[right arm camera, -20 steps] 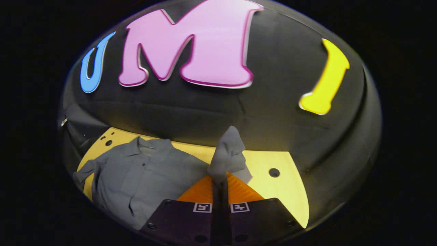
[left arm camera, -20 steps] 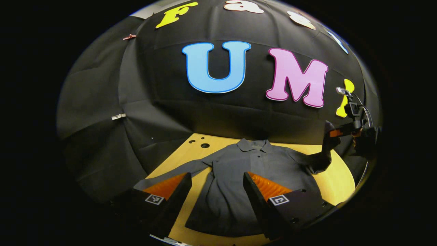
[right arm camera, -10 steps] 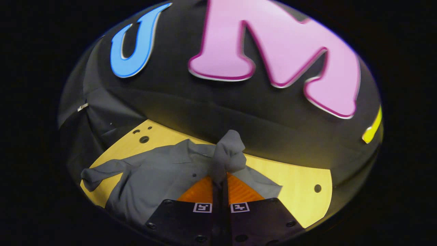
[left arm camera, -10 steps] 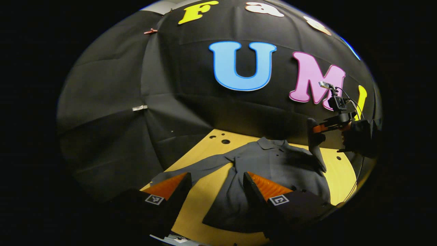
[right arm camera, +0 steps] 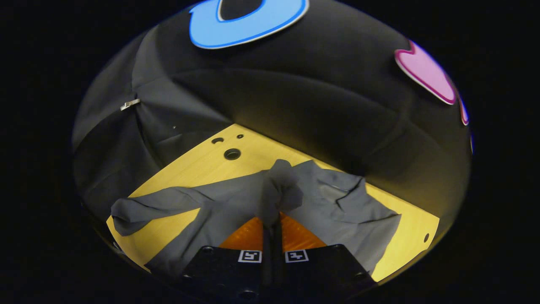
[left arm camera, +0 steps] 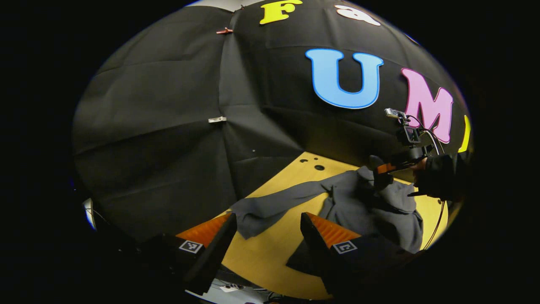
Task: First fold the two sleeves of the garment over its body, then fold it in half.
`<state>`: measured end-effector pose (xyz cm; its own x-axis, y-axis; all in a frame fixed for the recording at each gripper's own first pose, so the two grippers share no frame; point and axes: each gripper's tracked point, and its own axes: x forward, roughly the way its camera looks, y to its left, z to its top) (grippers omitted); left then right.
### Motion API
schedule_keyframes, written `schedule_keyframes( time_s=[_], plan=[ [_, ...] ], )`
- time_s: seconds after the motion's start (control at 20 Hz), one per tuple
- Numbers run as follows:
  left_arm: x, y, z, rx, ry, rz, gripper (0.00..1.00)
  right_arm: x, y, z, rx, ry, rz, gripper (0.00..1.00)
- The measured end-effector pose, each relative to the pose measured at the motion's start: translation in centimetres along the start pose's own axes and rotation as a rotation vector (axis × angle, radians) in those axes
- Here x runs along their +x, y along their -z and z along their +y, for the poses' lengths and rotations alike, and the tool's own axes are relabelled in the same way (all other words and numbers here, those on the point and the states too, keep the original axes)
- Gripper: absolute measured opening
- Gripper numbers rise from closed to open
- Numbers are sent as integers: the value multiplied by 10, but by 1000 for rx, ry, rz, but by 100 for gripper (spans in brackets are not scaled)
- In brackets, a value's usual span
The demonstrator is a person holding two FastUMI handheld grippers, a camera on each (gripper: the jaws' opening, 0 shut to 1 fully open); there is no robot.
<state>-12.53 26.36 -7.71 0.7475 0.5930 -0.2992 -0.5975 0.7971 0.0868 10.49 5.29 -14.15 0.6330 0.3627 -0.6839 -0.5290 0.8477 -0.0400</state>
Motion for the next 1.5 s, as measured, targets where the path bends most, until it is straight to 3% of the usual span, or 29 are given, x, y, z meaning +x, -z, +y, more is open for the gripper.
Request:
schedule_keyframes(
  time_s=[0.2, 0.25, 0.3, 0.35, 0.4, 0.45, 0.65, 0.7, 0.75, 1.05, 1.4, 1.5],
  plan=[
    [-6, 15, 33, -10, -69, 36, 96, 23, 9, 32, -35, -34, 23, 10],
    [-8, 19, 38, -10, -80, 41, 100, 27, 12, 42, -34, -55, 26, 13],
    [-10, 20, 41, -9, -88, 43, 96, 31, 15, 50, -32, -74, 30, 13],
    [-10, 21, 44, -6, -92, 46, 96, 34, 17, 58, -26, -97, 33, 19],
    [-10, 22, 45, -3, -94, 50, 96, 34, 19, 65, -19, -118, 31, 35],
    [-12, 25, 45, -3, -92, 53, 96, 31, 19, 69, -15, -128, 29, 35],
    [-10, 27, 40, -19, -67, 58, 96, 9, 23, 70, -26, -129, 0, 99],
    [-5, 26, 37, -24, -58, 58, 100, -1, 24, 66, -26, -119, -12, 98],
    [1, 28, 37, -28, -52, 61, 96, -11, 24, 61, -25, -109, -24, 98],
    [68, 43, 45, -56, -98, 129, 96, -88, 56, 7, -44, -14, -46, 98],
    [157, 76, 57, -68, -124, 240, 92, -200, 92, -68, 128, 159, -103, 99],
    [178, 85, 55, -71, -128, 273, 96, -233, 106, -86, 166, 214, -117, 99]
  ],
)
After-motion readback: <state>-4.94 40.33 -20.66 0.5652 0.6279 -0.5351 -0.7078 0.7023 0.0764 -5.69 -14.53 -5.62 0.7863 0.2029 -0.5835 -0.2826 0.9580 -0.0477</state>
